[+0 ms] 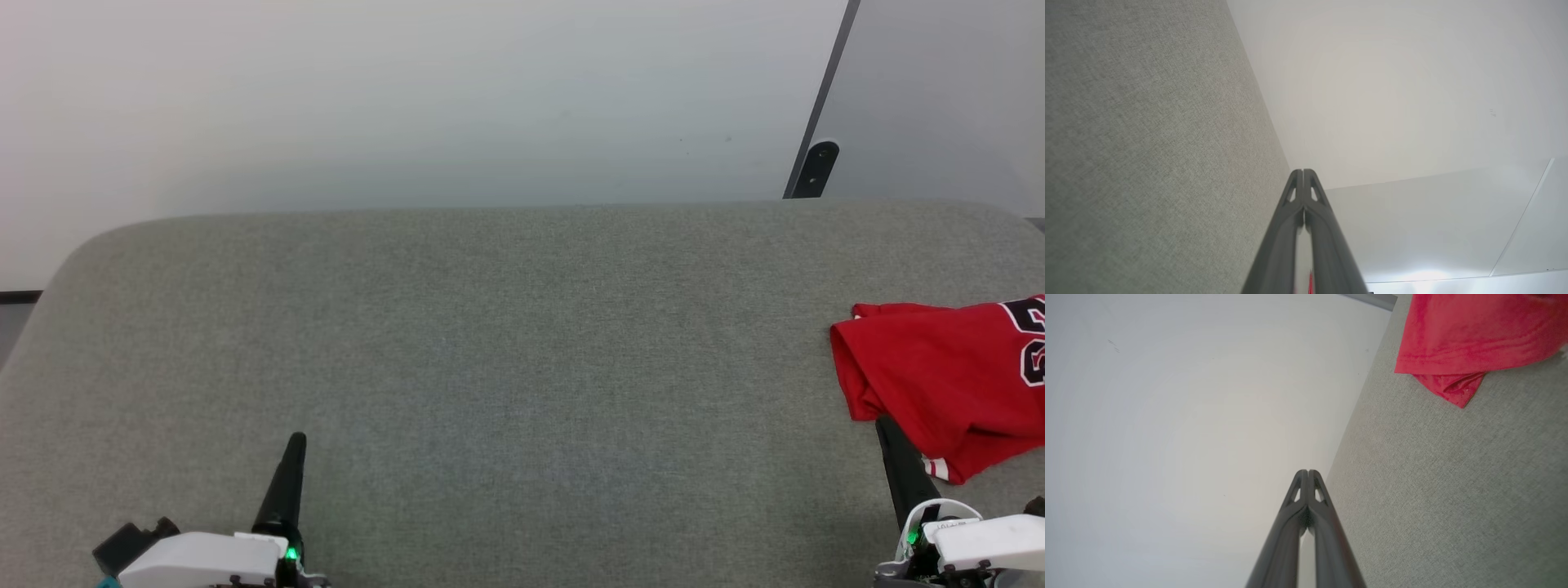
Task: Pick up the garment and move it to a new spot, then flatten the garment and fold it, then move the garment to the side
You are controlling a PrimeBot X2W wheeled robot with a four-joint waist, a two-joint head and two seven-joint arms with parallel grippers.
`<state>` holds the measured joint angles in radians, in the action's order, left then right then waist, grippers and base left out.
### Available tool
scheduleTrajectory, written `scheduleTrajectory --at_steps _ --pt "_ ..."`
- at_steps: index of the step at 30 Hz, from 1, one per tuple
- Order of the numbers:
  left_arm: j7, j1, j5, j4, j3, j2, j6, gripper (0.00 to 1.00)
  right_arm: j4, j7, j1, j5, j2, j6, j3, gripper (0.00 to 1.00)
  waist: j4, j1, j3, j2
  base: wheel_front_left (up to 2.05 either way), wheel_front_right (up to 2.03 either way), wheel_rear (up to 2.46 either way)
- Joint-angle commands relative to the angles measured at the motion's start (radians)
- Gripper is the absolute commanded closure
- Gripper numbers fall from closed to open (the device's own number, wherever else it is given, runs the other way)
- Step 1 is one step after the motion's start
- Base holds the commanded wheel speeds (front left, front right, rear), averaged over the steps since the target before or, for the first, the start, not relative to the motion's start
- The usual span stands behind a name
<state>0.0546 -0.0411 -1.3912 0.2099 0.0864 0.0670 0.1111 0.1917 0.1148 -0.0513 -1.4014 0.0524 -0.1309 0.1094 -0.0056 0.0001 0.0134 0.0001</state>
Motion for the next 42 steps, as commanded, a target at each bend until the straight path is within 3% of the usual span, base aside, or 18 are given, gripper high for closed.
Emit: scheduleTrajectory --at_steps 1,29,42 --pt "0.008 -0.020 -0.025 0.001 0.005 -0.001 0.007 1.00 0.002 -0.001 -0.023 -0.022 -0.002 0.000 0.003 1.00 0.000 -0.0001 -0.001 -0.0001 0.00 0.00 0.00" --pt "0.060 -0.072 -0.220 0.036 0.027 -0.015 0.022 1.00 0.054 -0.002 -0.064 -0.206 -0.004 0.000 0.006 1.00 0.005 -0.0001 -0.016 -0.0001 0.00 0.00 0.00" --pt "0.060 -0.074 -0.224 0.038 0.028 -0.016 0.023 1.00 0.056 -0.002 -0.061 -0.214 -0.004 0.000 0.005 1.00 0.006 -0.0001 -0.017 -0.0001 0.00 0.00 0.00"
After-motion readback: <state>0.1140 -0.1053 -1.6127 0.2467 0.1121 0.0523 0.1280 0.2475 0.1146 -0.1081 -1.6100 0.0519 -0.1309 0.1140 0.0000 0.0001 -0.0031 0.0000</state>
